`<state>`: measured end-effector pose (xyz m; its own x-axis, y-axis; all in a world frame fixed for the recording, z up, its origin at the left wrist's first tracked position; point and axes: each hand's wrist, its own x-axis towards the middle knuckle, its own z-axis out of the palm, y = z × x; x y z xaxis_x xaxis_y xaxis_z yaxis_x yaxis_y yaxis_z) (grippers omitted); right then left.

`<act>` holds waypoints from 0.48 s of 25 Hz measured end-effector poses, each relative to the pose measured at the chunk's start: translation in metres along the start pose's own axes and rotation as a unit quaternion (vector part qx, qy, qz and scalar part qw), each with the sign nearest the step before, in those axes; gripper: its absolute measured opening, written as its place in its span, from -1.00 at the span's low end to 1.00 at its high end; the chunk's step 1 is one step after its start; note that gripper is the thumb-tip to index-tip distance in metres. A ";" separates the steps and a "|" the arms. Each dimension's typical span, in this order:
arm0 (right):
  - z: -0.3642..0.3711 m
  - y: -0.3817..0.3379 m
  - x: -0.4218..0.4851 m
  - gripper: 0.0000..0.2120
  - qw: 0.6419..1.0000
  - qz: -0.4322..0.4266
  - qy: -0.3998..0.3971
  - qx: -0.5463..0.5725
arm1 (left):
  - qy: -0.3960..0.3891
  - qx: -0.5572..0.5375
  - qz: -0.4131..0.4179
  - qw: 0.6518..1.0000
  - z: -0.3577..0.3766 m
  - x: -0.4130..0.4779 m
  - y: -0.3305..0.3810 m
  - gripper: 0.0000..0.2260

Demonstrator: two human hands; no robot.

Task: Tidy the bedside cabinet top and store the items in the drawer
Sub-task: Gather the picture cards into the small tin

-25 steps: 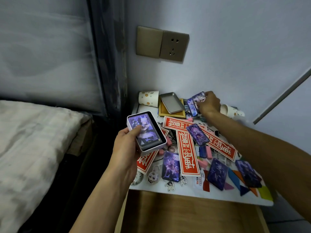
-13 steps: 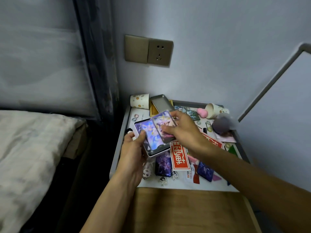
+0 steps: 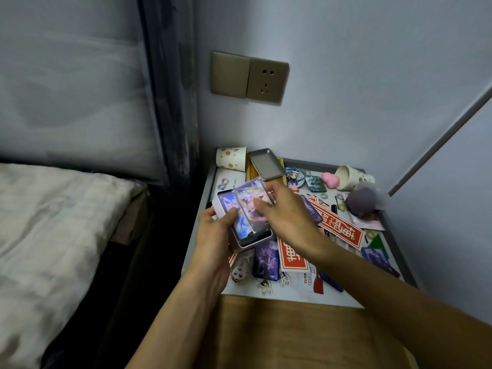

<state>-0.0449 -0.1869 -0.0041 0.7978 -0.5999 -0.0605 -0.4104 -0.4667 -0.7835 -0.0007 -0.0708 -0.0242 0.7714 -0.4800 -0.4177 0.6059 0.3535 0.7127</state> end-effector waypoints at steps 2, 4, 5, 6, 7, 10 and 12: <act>0.002 -0.002 -0.003 -0.82 0.997 -0.039 0.004 -0.066 | 0.003 0.002 0.007 1.000 0.000 -0.001 -0.001 -0.72; 0.005 -0.003 -0.002 -0.84 0.995 -0.046 -0.004 -0.090 | 0.001 0.005 0.010 1.000 0.001 -0.001 -0.002 -0.73; 0.006 -0.004 -0.001 -0.85 0.995 -0.042 -0.006 -0.092 | -0.003 0.006 0.013 1.000 0.002 -0.001 -0.002 -0.73; 0.007 -0.005 -0.001 -0.85 0.995 -0.041 -0.003 -0.095 | -0.006 0.007 0.016 1.000 0.002 0.000 -0.002 -0.73; 0.009 -0.005 -0.001 -0.84 0.994 -0.040 0.001 -0.098 | -0.009 0.009 0.019 1.000 0.001 0.000 -0.002 -0.73; 0.012 -0.007 -0.004 -0.77 0.993 -0.039 0.012 -0.106 | -0.016 0.010 0.027 0.999 0.000 0.001 -0.002 -0.74; 0.012 -0.008 -0.007 -0.72 0.991 -0.044 0.007 -0.126 | -0.024 0.018 0.032 0.999 0.001 -0.001 -0.001 -0.83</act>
<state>-0.0418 -0.1713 -0.0051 0.8297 -0.5581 0.0107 -0.4385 -0.6635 -0.6062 -0.0018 -0.0718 -0.0237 0.7982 -0.4949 -0.3434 0.5470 0.3567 0.7573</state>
